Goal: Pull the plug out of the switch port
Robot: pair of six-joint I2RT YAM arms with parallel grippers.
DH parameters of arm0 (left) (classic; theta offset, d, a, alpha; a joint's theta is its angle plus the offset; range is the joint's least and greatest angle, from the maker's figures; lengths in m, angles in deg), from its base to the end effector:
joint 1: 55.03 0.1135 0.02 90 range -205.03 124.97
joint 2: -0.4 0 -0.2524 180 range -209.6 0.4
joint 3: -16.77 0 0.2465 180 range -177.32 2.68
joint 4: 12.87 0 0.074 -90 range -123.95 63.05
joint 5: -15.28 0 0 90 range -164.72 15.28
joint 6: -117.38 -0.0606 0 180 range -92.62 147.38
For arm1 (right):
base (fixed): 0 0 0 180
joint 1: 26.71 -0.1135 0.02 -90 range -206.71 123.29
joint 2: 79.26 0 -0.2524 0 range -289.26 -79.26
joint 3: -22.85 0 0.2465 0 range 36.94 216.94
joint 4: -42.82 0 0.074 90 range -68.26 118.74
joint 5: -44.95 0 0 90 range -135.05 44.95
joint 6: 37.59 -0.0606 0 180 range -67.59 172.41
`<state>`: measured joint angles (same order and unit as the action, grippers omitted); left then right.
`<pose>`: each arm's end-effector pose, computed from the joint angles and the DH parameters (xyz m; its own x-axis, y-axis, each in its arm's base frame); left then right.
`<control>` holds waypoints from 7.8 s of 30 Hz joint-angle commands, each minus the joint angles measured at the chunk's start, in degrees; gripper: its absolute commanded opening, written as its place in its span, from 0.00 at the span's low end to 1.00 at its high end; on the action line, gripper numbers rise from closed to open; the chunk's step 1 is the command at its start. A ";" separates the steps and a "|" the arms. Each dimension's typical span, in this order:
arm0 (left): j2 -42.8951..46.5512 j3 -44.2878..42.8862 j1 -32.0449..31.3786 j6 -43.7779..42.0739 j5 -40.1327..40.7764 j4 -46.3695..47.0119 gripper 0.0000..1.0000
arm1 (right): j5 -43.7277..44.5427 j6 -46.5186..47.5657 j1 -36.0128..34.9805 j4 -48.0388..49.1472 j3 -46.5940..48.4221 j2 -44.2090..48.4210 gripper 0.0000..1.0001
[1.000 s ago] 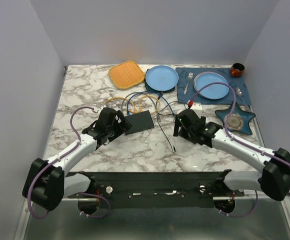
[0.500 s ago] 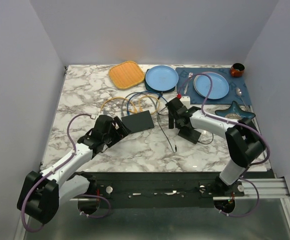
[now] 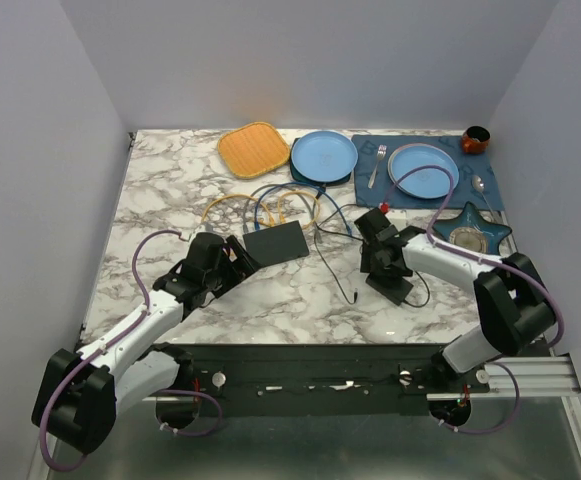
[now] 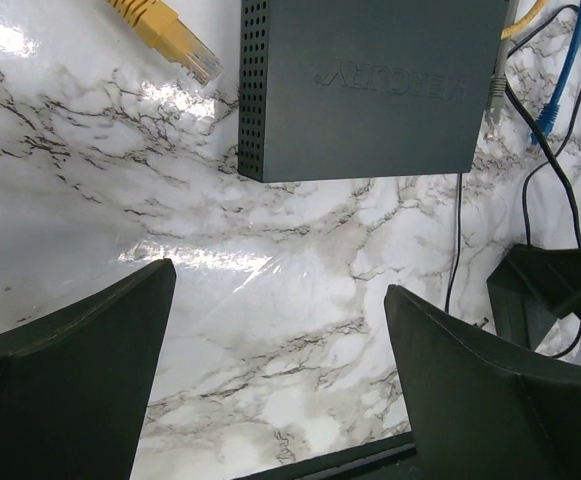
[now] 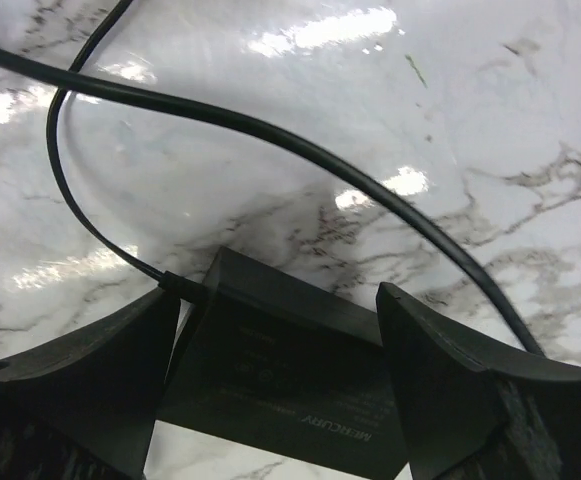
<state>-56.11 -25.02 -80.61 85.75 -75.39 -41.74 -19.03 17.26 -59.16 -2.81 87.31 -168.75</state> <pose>0.1951 -0.0942 0.1686 -0.7003 -0.6087 -0.3730 -0.2991 0.7246 -0.6209 0.2536 0.1298 0.1404 -0.8581 0.0675 -0.5091 0.1644 0.9753 -0.1478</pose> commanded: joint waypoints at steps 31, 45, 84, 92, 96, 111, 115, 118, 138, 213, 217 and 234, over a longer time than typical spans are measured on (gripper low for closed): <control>-37.43 -30.48 9.32 -7.74 4.35 -3.05 0.60 | -25.76 0.44 -11.76 19.86 10.36 -7.62 0.01; -43.86 -31.02 2.38 -9.15 7.26 -5.69 0.44 | -28.39 0.09 -11.76 20.04 16.78 -17.55 0.01; -23.57 -12.99 -22.93 2.72 7.59 2.23 0.02 | -17.15 5.27 -13.08 10.28 21.27 -9.49 0.03; -19.85 -21.15 -17.31 -2.55 15.69 -6.48 0.19 | -6.95 1.85 -12.64 9.76 13.70 -3.49 0.03; -25.75 -26.17 -15.20 -5.54 15.08 -9.03 0.20 | -6.60 0.71 -12.29 8.26 13.62 -4.55 0.02; -27.34 -22.05 -6.85 -6.78 11.48 -7.98 0.45 | -7.74 2.11 -11.94 9.93 13.09 -5.51 0.04; -27.69 -19.85 -6.58 -6.25 10.16 -6.57 0.47 | -8.62 2.11 -11.94 10.28 13.18 -5.87 0.04; -27.34 -19.76 -6.41 -6.42 10.51 -6.57 0.55 | -10.11 2.11 -11.94 10.46 12.65 -5.26 0.04; -39.45 -39.27 -6.50 -18.29 5.85 -7.89 0.59 | -18.10 -3.95 -12.11 15.98 -7.21 8.63 0.04; -21.88 -18.35 1.85 -11.70 10.25 -11.32 0.43 | -22.85 -0.88 -30.83 21.00 1.84 -1.47 0.03; -23.38 -17.65 2.55 -11.96 9.55 -10.88 0.43 | -23.74 -1.49 -31.54 22.32 0.43 -2.44 0.03; -27.42 -15.01 2.56 -11.79 -2.67 -4.73 0.39 | -18.37 0.08 -16.52 15.91 9.92 -10.78 0.04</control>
<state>-82.54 -39.93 -78.12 73.95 -73.22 -48.78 -38.55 15.99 -80.05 13.25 93.47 -177.73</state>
